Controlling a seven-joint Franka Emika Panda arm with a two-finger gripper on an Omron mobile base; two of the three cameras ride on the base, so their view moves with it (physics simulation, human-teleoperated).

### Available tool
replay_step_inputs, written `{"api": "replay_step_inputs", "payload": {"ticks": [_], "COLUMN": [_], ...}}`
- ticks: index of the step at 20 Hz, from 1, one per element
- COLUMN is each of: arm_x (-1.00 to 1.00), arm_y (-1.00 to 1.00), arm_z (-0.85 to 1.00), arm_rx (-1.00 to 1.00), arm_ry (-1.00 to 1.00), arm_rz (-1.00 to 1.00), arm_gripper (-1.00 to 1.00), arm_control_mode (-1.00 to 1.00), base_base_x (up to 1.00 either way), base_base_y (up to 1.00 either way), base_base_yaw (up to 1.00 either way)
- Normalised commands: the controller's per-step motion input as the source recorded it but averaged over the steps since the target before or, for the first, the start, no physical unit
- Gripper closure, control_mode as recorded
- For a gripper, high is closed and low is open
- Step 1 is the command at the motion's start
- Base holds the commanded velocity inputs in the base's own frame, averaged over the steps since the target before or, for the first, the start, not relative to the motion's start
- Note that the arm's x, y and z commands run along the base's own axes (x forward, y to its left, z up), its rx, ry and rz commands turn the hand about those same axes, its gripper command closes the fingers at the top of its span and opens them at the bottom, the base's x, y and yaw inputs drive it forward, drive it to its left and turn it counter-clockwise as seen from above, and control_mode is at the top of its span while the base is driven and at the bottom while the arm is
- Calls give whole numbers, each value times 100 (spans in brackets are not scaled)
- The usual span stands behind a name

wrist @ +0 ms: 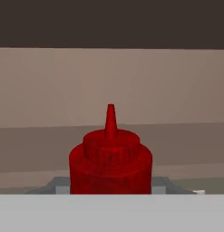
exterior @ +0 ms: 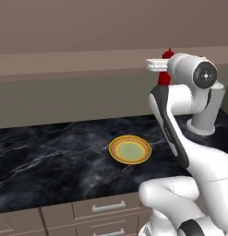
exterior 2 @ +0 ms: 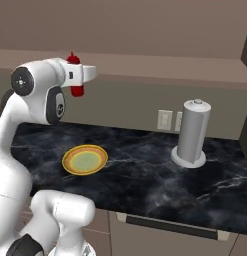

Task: Move the hot dog bun to the plate on the dining table and place the condiment next to that plate. Then navigate to the fridge and take the sausage and place it on the plate as well.

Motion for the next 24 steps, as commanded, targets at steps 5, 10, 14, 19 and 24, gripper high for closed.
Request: {"api": "replay_step_inputs", "payload": {"ticks": [5, 10, 14, 19, 24], "arm_x": [-100, -99, -99, 0, 0], "arm_y": [1, 1, 14, 0, 0], "arm_z": [-1, 0, -27, 0, 0], "arm_rx": [0, 0, -3, 0, 0], "arm_ry": [1, 6, 3, 0, 0], "arm_rz": [0, 0, 2, 0, 0], "arm_gripper": [100, 100, 100, 100, 100], "arm_control_mode": [-100, -100, -100, 100, 100], "base_base_x": [0, 0, 0, -100, -98], "base_base_y": [0, 0, 0, 20, 36], "base_base_yaw": [0, 0, 0, 8, 40]}}
